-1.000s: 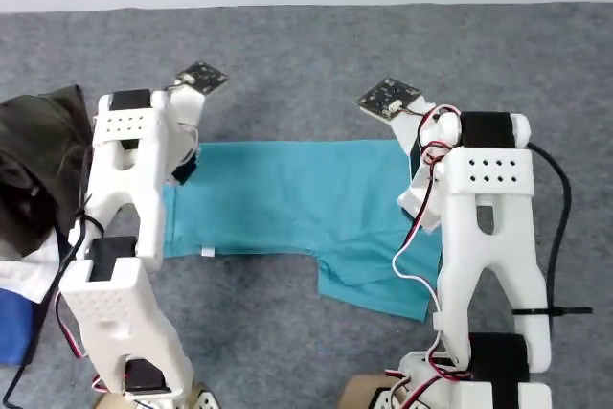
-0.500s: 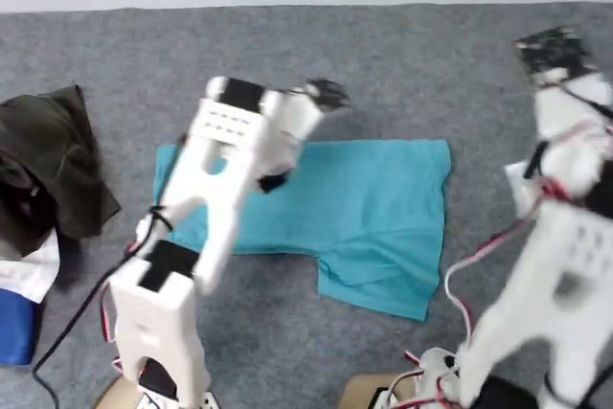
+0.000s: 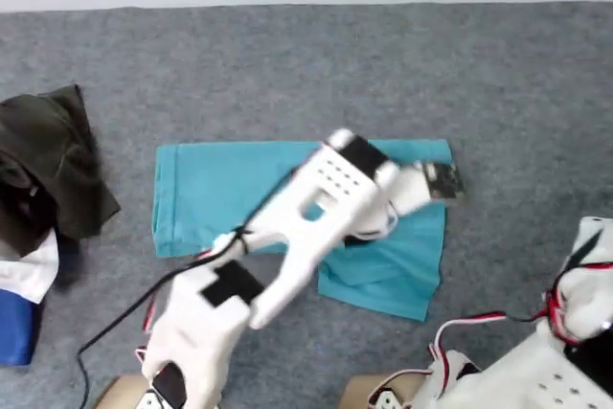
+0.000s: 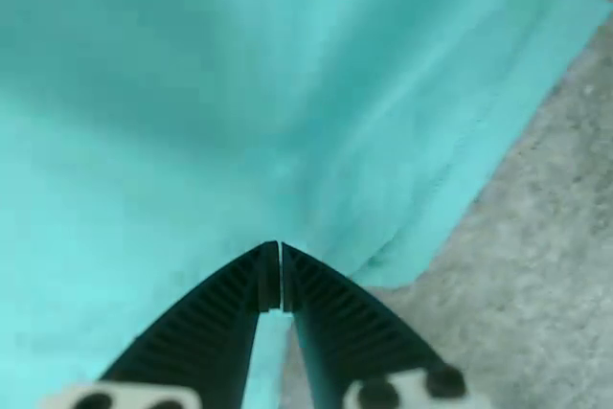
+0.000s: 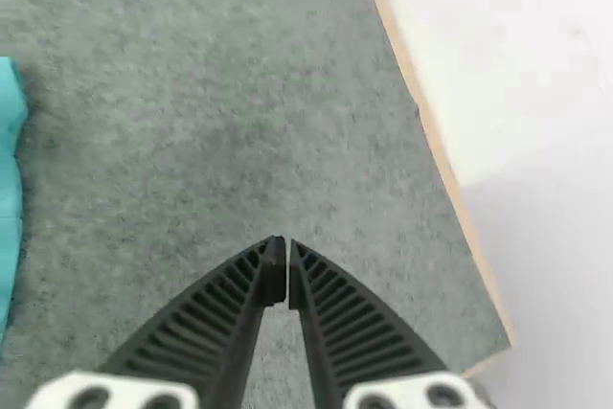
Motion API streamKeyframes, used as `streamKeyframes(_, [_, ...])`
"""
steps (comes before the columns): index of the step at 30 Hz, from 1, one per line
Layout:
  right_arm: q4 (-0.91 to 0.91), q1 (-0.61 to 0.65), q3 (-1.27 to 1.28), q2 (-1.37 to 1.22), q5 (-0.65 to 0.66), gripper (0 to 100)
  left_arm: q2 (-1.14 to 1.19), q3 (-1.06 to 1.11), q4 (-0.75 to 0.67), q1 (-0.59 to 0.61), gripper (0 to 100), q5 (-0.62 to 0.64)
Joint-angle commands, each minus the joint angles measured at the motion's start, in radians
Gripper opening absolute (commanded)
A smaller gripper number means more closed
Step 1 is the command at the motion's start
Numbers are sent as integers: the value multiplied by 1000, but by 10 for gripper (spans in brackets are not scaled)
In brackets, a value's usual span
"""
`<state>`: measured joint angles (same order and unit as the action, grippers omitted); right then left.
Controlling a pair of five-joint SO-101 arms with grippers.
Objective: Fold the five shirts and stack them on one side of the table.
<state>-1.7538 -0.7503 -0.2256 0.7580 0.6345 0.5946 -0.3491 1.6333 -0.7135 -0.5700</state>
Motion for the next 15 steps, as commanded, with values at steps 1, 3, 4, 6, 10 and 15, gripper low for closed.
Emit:
streamKeyframes(1, [-39, -44, -35, 12, -9, 10, 37, -33, 17, -46, 52, -17])
streamKeyframes(3, [-39, -58, -14, 15, -6, 10, 40, -33, 23, -63, 92, -17])
streamKeyframes(4, [-39, -61, 0, 18, -5, 10, 40, -33, 23, -71, 103, -17])
streamKeyframes(6, [-39, -62, 25, 22, -5, 10, 40, -38, 20, -84, 118, -17])
streamKeyframes(10, [-39, -62, 32, 22, -9, 10, 46, -59, 18, -89, 120, -17])
streamKeyframes(15, [-39, -62, 32, 22, -9, 10, 46, -82, 23, -83, 121, -17])
